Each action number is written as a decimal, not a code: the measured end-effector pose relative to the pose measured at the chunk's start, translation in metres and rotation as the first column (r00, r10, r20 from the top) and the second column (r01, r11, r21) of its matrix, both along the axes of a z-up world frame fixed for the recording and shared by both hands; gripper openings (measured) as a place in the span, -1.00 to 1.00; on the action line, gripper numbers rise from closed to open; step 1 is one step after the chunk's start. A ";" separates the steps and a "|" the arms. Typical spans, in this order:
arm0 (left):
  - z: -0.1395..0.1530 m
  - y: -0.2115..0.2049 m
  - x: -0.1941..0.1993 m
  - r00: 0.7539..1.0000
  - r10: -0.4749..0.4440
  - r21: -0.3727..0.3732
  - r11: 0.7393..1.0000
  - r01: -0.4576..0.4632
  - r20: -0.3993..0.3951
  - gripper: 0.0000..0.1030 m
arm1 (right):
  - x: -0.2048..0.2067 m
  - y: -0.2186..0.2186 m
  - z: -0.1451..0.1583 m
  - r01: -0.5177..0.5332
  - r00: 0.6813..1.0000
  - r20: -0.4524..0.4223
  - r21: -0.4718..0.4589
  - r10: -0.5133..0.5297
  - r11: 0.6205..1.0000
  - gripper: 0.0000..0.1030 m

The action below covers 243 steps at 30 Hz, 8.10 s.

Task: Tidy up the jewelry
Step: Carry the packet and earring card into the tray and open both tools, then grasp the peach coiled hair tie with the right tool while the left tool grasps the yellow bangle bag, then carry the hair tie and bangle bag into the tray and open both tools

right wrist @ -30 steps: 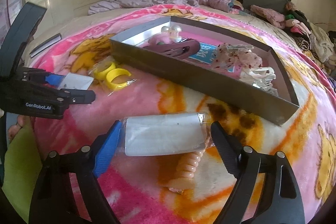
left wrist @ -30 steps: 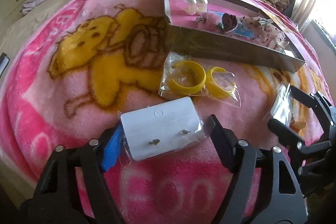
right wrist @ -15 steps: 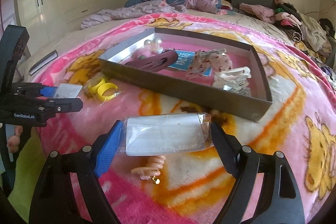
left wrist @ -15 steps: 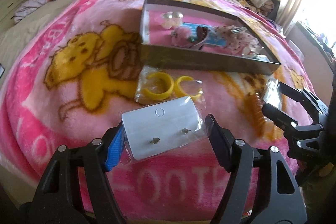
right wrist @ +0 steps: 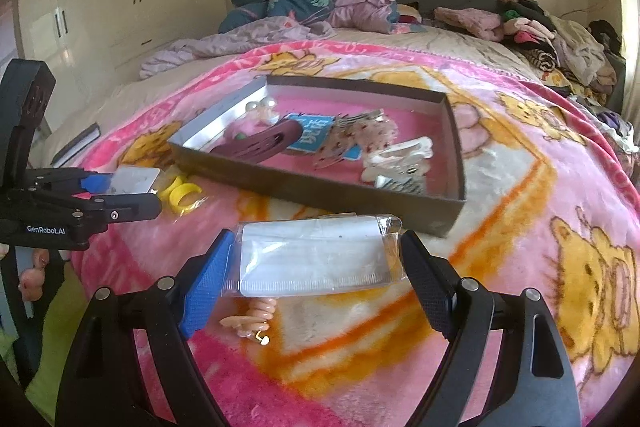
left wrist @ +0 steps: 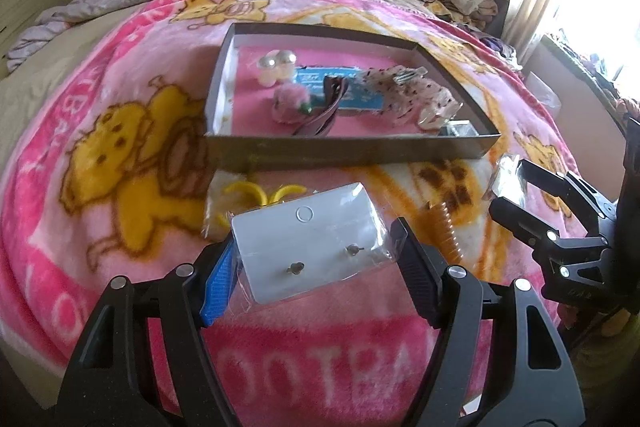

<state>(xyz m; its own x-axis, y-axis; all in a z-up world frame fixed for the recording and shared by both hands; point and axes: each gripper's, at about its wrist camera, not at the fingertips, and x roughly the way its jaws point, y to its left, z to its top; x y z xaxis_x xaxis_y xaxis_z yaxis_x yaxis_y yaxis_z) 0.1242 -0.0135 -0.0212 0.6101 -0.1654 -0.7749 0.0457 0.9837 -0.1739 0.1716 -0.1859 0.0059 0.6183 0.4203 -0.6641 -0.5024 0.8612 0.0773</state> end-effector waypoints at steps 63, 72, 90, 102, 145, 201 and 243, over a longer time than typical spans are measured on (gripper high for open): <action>-0.004 0.023 0.113 0.998 0.052 0.032 0.998 -0.051 -0.018 0.58 | 0.100 -0.010 -0.009 0.150 0.989 0.014 -0.005 -0.150 0.989 0.87; 0.007 0.026 0.095 0.998 0.065 0.024 0.998 -0.065 0.008 0.65 | 0.073 -0.021 -0.003 0.154 0.988 0.011 0.009 -0.154 0.988 0.88; -0.002 0.048 0.038 0.993 0.116 -0.009 0.993 -0.117 -0.012 0.66 | 0.022 0.012 -0.020 0.023 0.996 -0.083 0.026 -0.021 0.999 0.88; -0.024 0.048 0.021 0.992 0.106 -0.020 0.994 -0.108 -0.067 0.74 | -0.002 0.037 -0.051 -0.035 0.982 -0.185 0.008 0.036 0.999 0.42; 0.000 0.019 0.014 1.000 0.018 -0.022 1.000 -0.019 -0.021 0.27 | -0.043 0.034 -0.044 -0.258 0.952 -0.173 -0.007 0.253 0.966 -0.08; 0.001 0.018 0.126 0.999 0.044 0.027 0.999 -0.043 -0.017 0.28 | 0.138 -0.004 -0.007 0.093 0.996 -0.008 0.002 -0.093 0.996 -0.67; -0.009 0.030 0.139 0.997 0.075 0.010 0.997 -0.074 -0.031 0.43 | 0.090 0.025 0.007 -0.040 0.999 0.008 0.021 0.040 0.999 0.13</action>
